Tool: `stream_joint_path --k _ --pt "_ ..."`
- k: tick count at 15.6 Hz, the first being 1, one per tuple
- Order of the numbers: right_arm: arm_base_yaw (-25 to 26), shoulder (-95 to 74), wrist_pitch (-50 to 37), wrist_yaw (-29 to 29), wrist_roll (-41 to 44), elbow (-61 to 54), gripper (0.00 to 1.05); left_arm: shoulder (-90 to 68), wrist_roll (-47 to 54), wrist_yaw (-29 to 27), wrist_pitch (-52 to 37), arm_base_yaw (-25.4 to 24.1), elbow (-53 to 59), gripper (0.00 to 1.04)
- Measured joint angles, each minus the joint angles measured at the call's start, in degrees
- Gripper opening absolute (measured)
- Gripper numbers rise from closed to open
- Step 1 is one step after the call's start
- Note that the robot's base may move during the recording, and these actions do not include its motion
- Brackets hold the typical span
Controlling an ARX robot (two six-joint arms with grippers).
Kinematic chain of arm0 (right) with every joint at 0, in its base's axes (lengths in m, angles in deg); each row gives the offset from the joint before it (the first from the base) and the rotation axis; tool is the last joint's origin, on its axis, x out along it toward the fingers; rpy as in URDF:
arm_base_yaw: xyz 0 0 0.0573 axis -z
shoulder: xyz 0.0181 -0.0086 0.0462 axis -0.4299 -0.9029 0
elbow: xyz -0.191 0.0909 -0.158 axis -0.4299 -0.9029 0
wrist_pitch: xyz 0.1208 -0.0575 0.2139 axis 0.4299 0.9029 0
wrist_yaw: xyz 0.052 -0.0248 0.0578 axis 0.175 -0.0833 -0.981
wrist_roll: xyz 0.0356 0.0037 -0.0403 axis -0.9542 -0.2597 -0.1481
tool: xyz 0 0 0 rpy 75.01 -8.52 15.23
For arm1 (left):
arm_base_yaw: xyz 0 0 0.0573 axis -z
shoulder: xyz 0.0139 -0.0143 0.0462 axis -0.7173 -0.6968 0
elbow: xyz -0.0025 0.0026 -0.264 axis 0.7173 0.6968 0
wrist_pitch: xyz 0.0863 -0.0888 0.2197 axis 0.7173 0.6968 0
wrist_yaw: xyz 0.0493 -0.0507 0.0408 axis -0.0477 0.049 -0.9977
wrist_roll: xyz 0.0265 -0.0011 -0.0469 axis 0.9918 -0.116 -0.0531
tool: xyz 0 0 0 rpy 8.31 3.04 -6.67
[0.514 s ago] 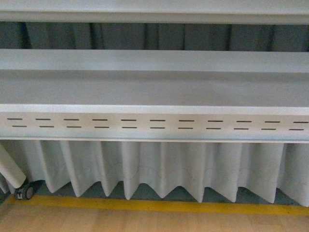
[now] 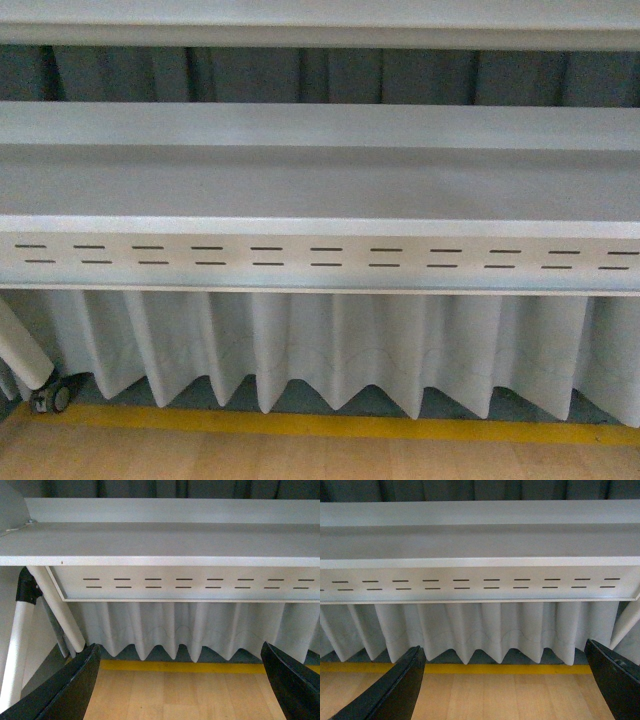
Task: Wind up and store yellow beetle toy
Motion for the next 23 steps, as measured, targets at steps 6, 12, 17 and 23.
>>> stream_joint_path --k 6,12,17,23 --pt "0.0 0.0 0.0 0.0 0.0 0.0 0.98 0.0 0.0 0.0 0.0 0.0 0.0 0.98" --pt "0.0 0.0 0.0 0.0 0.0 0.0 0.98 0.0 0.0 0.0 0.0 0.0 0.0 0.98" --pt "0.0 0.0 0.0 0.0 0.0 0.0 0.98 0.0 0.0 0.0 0.0 0.0 0.0 0.98" --pt "0.0 0.0 0.0 0.0 0.0 0.0 0.98 0.0 0.0 0.0 0.0 0.0 0.0 0.98"
